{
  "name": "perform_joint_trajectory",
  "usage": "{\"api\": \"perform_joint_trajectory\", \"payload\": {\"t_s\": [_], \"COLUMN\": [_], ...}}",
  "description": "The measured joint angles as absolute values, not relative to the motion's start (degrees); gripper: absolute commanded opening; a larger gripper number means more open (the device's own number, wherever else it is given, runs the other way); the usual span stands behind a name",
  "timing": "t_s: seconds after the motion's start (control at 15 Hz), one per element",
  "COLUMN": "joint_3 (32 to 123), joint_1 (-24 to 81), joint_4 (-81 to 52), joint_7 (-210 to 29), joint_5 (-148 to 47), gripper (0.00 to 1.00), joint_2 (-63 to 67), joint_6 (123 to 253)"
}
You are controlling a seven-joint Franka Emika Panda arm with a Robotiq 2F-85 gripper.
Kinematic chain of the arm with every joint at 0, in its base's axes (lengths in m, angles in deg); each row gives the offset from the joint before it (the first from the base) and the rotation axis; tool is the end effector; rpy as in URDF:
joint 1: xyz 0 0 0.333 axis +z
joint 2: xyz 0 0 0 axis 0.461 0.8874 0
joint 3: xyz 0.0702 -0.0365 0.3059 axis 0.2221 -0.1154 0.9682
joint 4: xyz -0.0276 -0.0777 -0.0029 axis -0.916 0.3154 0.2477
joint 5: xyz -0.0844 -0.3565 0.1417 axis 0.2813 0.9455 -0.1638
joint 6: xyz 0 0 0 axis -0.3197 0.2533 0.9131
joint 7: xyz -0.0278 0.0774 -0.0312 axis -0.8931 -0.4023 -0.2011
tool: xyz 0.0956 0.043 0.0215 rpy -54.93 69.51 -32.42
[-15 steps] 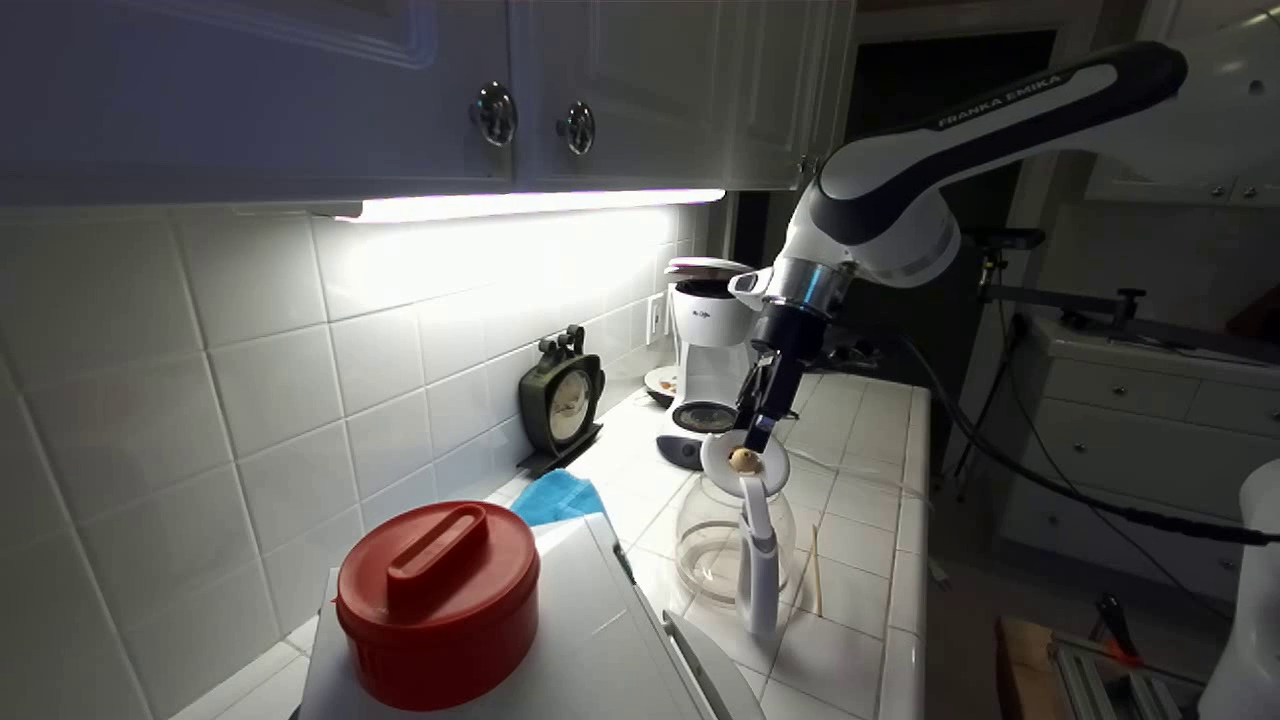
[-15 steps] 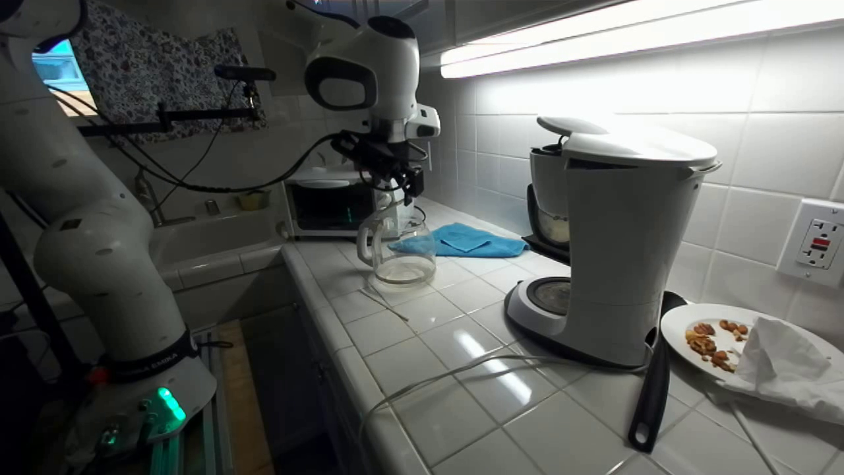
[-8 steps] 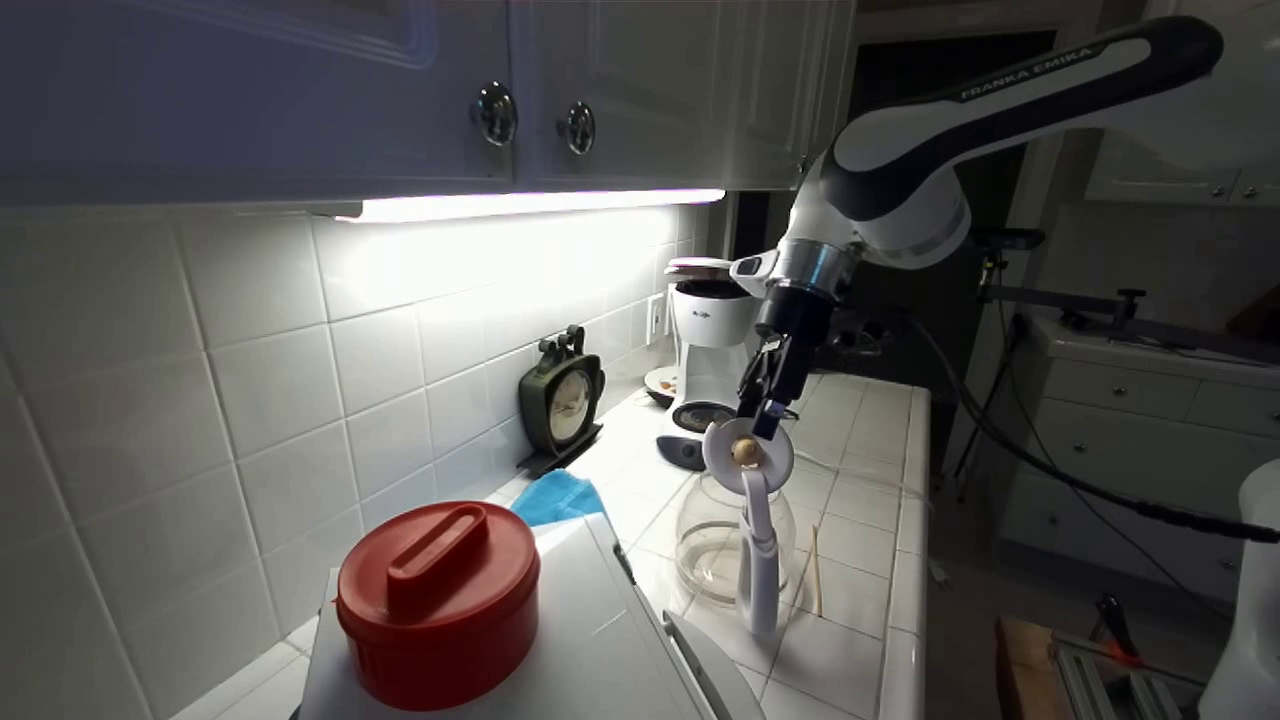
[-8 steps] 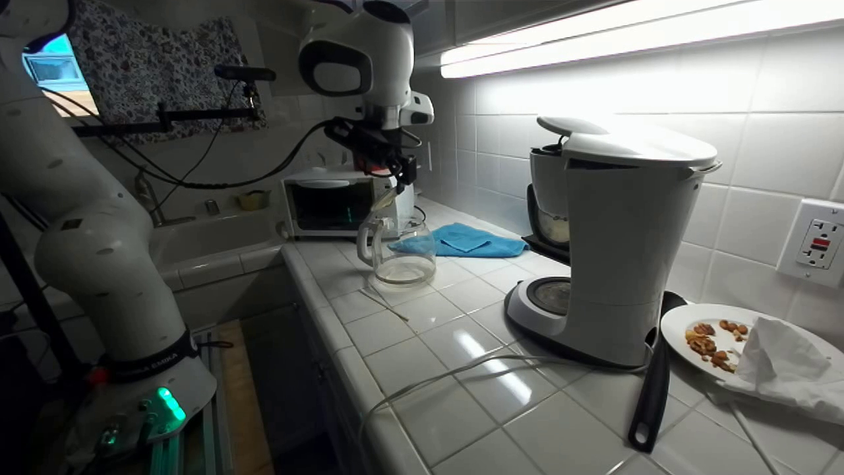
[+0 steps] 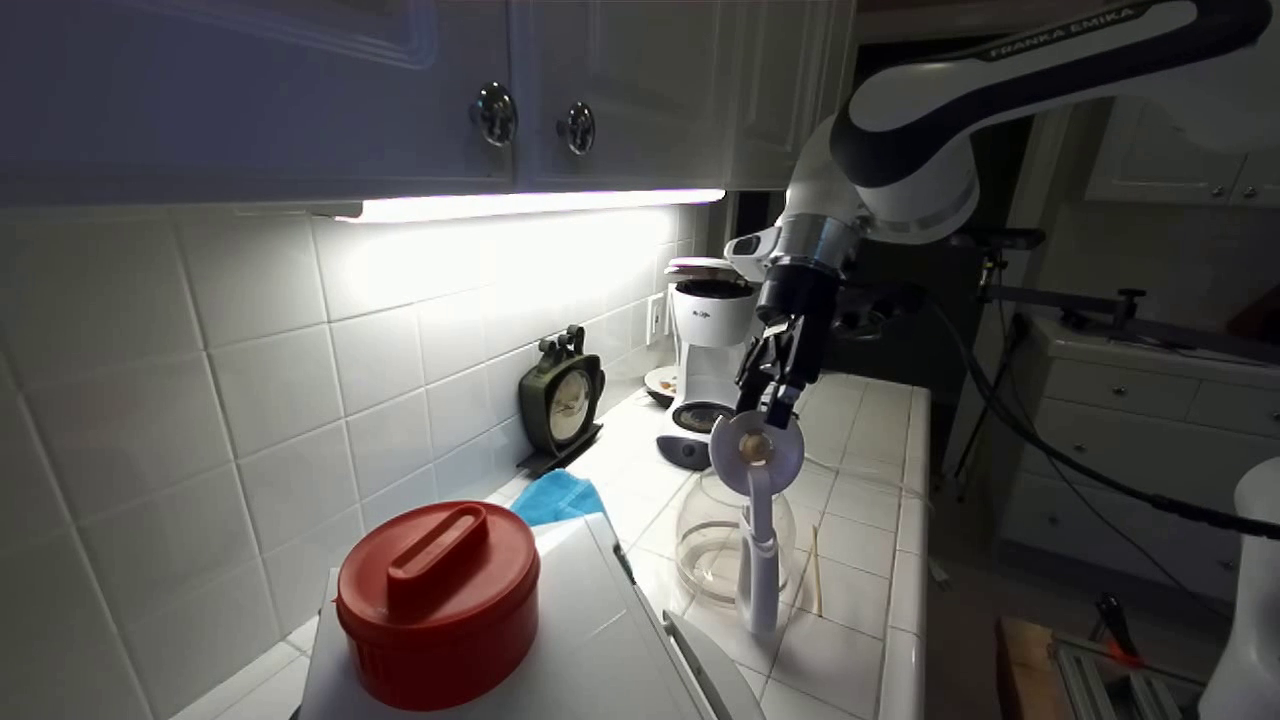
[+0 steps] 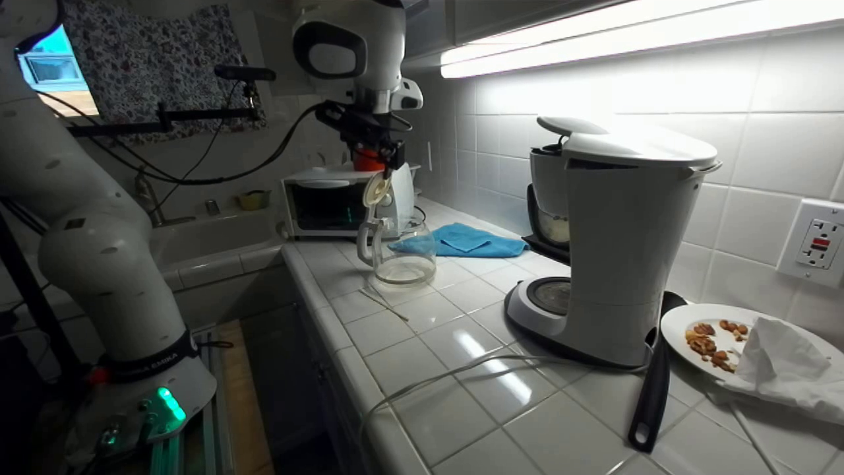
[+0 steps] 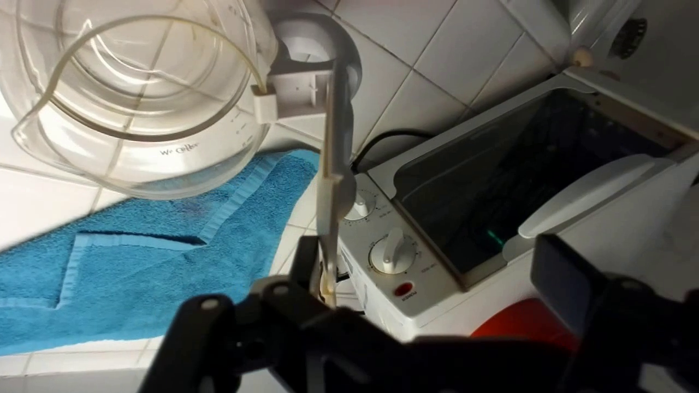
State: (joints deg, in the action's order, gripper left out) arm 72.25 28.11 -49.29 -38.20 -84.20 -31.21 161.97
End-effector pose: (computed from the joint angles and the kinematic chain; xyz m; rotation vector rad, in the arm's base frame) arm 0.4644 -0.0394 0.5002 -2.5360 -0.6390 -0.3010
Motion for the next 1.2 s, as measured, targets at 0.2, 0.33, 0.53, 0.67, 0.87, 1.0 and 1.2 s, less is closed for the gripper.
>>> {"api": "perform_joint_trajectory", "payload": {"t_s": [0.2,0.33,0.53,0.67,0.87,1.0,1.2], "joint_3": [72.5,72.9,73.2,73.6,74.0,74.3,74.5], "joint_1": [28.7,28.8,29.1,29.1,29.2,29.2,29.2], "joint_4": [-48.5,-48.1,-47.3,-47.0,-46.5,-46.0,-45.6], "joint_7": [-38.5,-38.6,-39.0,-39.2,-39.3,-39.5,-40.0], "joint_5": [-84.2,-84.2,-84.2,-84.2,-84.2,-84.2,-84.2], "gripper": [1.00,1.00,1.00,1.00,1.00,1.00,1.00], "joint_2": [-31.2,-31.2,-31.2,-31.2,-31.2,-30.9,-30.1], "joint_6": [159.4,158.1,156.5,155.8,155.1,153.4,151.4]}}
